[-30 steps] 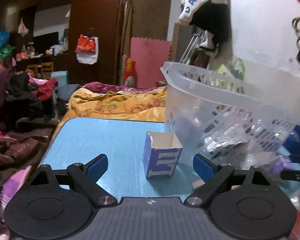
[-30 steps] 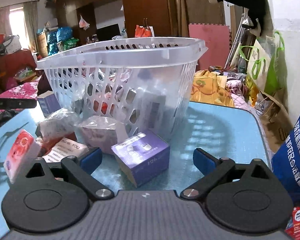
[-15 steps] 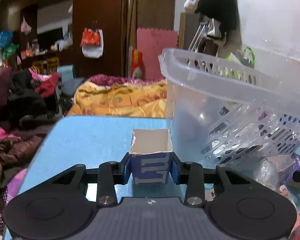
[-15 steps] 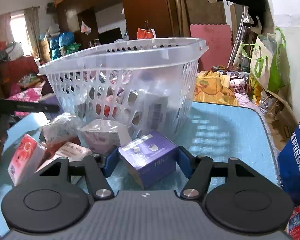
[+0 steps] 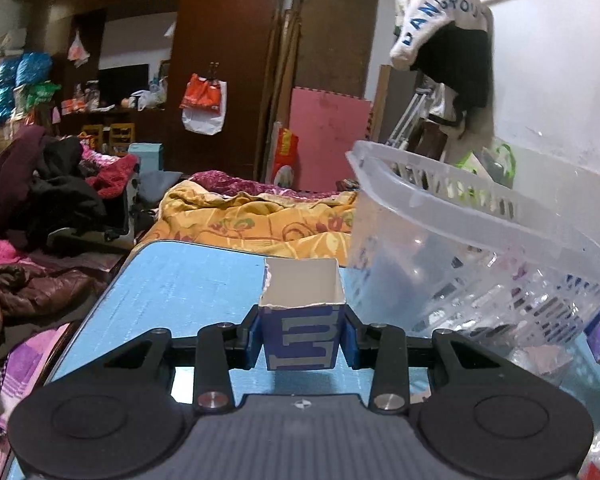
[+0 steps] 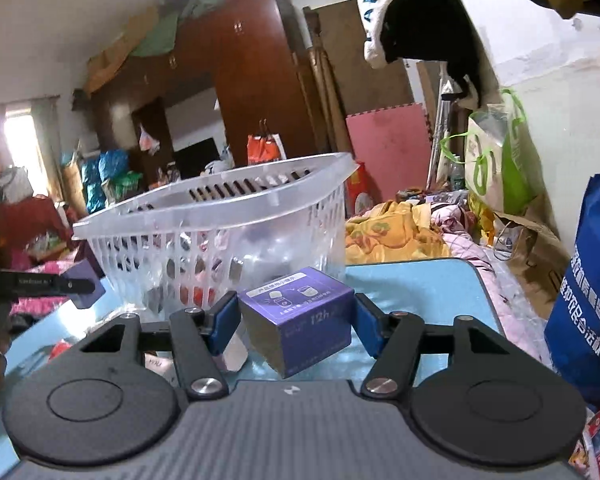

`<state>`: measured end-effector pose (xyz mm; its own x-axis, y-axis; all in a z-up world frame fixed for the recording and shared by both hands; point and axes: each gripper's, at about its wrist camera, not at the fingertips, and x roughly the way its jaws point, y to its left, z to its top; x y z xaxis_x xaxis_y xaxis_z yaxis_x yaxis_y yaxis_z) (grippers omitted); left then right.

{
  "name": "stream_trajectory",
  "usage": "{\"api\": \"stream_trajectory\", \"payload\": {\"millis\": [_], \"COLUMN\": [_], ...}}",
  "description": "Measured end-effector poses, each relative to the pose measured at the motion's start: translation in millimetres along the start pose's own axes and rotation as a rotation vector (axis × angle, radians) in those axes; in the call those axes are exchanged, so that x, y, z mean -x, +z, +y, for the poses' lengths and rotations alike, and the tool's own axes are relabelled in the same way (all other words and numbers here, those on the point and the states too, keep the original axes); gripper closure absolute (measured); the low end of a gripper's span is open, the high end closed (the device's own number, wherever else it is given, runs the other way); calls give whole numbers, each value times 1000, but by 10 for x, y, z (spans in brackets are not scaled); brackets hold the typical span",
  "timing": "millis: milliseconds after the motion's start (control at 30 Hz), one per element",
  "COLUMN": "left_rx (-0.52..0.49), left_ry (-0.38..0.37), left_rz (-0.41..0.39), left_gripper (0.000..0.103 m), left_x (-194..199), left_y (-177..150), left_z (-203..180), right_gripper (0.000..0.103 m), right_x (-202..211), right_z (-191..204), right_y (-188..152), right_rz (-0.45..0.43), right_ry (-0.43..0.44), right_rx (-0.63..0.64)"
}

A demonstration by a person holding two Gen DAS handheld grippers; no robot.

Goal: Organize objects
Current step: 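Grasp the blue-white carton with the left tool while the right tool grasps the purple box, then drop the carton and purple box into the white basket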

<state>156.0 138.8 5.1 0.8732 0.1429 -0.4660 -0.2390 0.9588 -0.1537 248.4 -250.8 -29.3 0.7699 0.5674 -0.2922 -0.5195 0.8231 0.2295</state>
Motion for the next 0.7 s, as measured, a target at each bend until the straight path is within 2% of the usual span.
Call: {"api": "stream_trajectory", "payload": {"millis": [167, 433, 533, 633, 700], "left_rx": [33, 17, 9, -36, -51], "left_ry": [13, 12, -28, -93, -147], "left_rz": [-28, -37, -69, -107, -117], "left_gripper": [60, 60, 60, 60, 60], "left_x": [40, 41, 166, 414, 592], "left_y": [25, 28, 18, -55, -92], "left_z": [71, 39, 45, 21, 17], "right_gripper": [39, 39, 39, 39, 39], "right_x": [-21, -20, 19, 135, 281], "right_z": [-41, -90, -90, -91, -102], "right_y": [-5, -27, -13, 5, 60], "right_rz": [-6, -6, -24, -42, -59], "right_ry": [-7, -13, -7, -53, -7], "right_rx": [-31, -60, -58, -41, -75]}}
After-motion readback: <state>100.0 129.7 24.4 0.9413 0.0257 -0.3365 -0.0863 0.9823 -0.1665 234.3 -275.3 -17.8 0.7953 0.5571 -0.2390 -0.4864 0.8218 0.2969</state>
